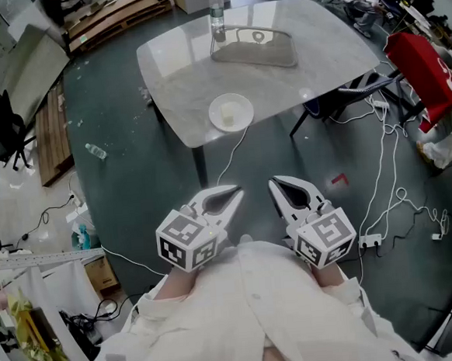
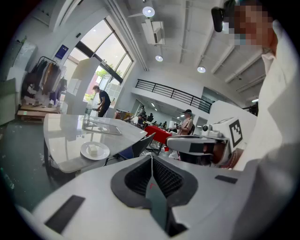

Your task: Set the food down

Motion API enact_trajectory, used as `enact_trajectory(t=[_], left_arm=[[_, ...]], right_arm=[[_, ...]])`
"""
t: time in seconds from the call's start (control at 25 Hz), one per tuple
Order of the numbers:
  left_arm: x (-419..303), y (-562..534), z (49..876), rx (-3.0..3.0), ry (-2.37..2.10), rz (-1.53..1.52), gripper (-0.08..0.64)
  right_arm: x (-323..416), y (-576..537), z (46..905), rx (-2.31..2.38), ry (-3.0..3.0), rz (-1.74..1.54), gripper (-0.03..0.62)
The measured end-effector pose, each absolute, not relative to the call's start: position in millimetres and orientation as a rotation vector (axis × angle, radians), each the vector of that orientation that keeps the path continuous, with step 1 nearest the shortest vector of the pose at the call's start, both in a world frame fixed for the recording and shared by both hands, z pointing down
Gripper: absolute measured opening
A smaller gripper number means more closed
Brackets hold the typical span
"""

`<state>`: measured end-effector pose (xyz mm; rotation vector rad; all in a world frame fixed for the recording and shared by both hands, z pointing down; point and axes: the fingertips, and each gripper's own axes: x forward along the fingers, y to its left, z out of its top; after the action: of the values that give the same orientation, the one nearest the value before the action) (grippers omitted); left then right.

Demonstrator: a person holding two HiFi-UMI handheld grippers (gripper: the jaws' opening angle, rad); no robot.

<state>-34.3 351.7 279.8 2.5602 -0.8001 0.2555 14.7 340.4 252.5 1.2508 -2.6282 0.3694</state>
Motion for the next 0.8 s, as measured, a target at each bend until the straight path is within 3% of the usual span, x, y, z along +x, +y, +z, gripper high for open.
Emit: enact_trajectory(t=[0.8], left_arm=[[-0.2,367.0,278.4,2.561,-0.748,0.212,0.021]], right_arm=[[51.6,343.0,260.3,1.393,-2.646,0.465,0.002]])
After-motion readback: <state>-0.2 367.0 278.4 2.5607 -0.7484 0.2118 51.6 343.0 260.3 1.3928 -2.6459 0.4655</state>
